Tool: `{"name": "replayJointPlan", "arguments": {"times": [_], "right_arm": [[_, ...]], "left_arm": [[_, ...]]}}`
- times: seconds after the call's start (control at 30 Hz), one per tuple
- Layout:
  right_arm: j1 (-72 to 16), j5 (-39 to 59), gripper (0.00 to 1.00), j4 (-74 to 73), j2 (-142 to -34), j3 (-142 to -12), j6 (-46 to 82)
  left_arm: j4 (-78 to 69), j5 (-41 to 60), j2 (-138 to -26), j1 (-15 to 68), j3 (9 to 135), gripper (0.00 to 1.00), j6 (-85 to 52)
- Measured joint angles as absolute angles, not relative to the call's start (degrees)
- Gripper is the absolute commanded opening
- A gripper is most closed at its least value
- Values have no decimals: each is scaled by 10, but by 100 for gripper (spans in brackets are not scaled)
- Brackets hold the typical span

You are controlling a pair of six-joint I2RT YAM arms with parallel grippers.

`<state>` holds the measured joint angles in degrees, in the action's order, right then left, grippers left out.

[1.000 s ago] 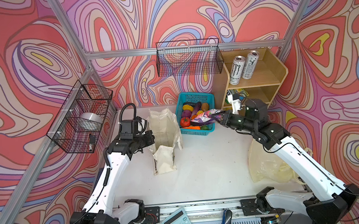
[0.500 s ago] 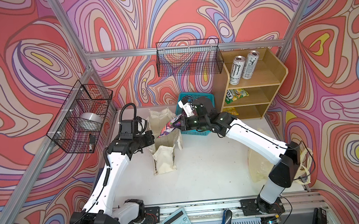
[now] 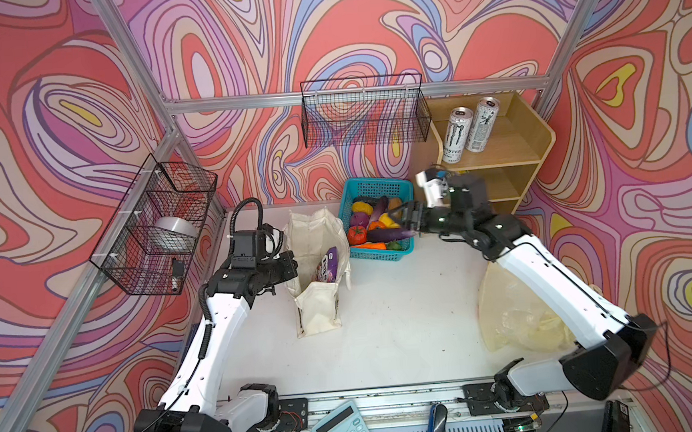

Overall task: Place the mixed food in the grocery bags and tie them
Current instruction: 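Carry the purple snack bag into the tote and release it, then reach the right gripper to the shelf and grasp the green snack bag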

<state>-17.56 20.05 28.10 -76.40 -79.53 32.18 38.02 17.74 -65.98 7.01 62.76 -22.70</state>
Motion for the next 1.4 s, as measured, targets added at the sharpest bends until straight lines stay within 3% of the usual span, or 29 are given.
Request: {"name": "replayJointPlan", "arguments": {"times": [0.13,0.33,0.77,1.4], "right_arm": [[-31,198,70,232,-730,-700,378],[57,204,69,130,-793,-637,449],[64,201,46,-23,-952,-691,504],[64,203,52,-60,-1072,-794,532]], "left_arm": [[380,178,-660,70,628,0,-227],[381,177,-660,70,628,0,-227],[385,175,-657,70,628,0,-227],[385,175,-657,70,628,0,-227]]}}
